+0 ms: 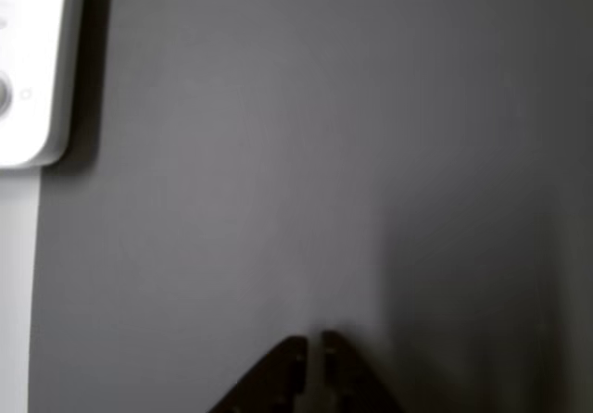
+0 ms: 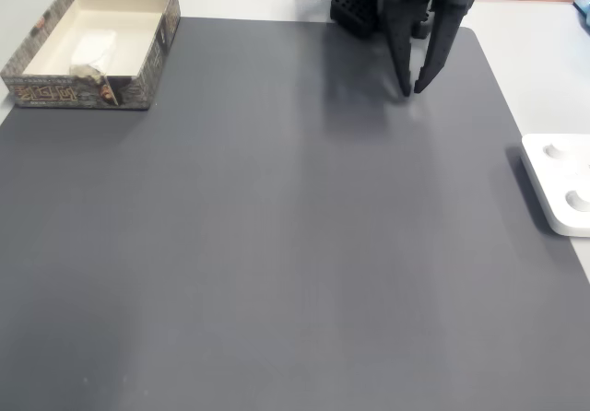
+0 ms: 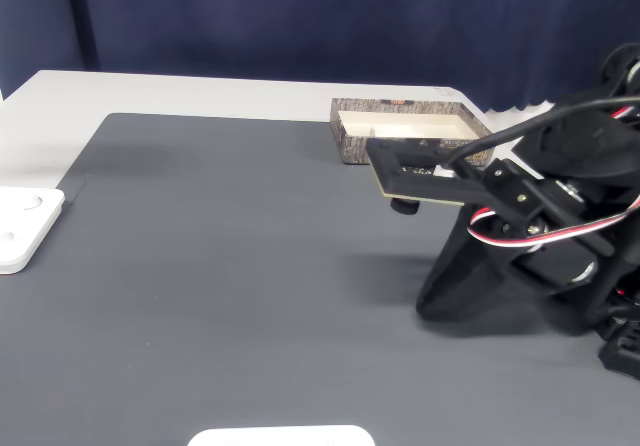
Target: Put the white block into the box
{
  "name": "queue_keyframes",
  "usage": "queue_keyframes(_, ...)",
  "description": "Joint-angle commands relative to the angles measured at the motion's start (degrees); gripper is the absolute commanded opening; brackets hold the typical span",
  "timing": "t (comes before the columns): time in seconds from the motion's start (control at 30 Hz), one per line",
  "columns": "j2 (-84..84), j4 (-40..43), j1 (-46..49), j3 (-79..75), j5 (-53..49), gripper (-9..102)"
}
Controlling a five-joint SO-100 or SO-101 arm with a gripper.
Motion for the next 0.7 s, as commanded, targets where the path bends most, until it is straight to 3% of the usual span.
queue_keyframes(0.0,1.93,0.53,1.41,1.14,1.14,-2)
queue_keyframes(0.67,1.93,0.62,1.32,1.14,0.44,-1)
